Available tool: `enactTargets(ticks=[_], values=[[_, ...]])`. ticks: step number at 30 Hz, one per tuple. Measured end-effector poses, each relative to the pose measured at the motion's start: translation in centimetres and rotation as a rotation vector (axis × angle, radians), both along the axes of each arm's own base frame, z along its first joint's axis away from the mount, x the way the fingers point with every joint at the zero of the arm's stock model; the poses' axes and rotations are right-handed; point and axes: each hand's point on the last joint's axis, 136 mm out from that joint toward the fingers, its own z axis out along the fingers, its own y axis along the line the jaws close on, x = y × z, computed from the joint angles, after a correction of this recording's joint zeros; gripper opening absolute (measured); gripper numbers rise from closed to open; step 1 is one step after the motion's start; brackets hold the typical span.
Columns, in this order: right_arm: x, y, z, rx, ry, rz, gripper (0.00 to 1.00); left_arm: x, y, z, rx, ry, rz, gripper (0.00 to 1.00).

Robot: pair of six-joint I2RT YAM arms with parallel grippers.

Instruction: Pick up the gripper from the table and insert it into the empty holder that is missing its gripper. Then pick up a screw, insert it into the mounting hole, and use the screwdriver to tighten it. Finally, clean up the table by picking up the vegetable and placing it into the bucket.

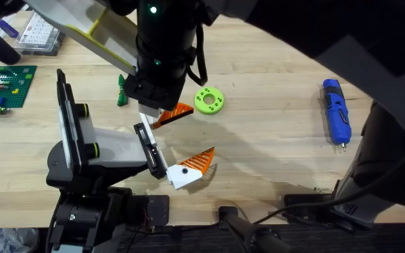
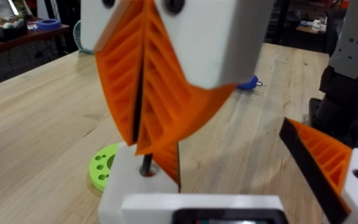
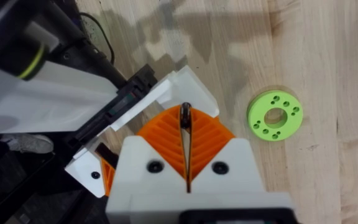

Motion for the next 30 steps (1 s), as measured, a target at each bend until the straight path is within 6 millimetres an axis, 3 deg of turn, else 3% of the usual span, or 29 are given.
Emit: enactTargets(ticks=[30], values=[[-0.16, -0.32, -0.11, -0.014, 0.007, -0.001, 0.009, -0.02, -0.01, -0.02, 0.0, 0.001, -0.001, 0.987]])
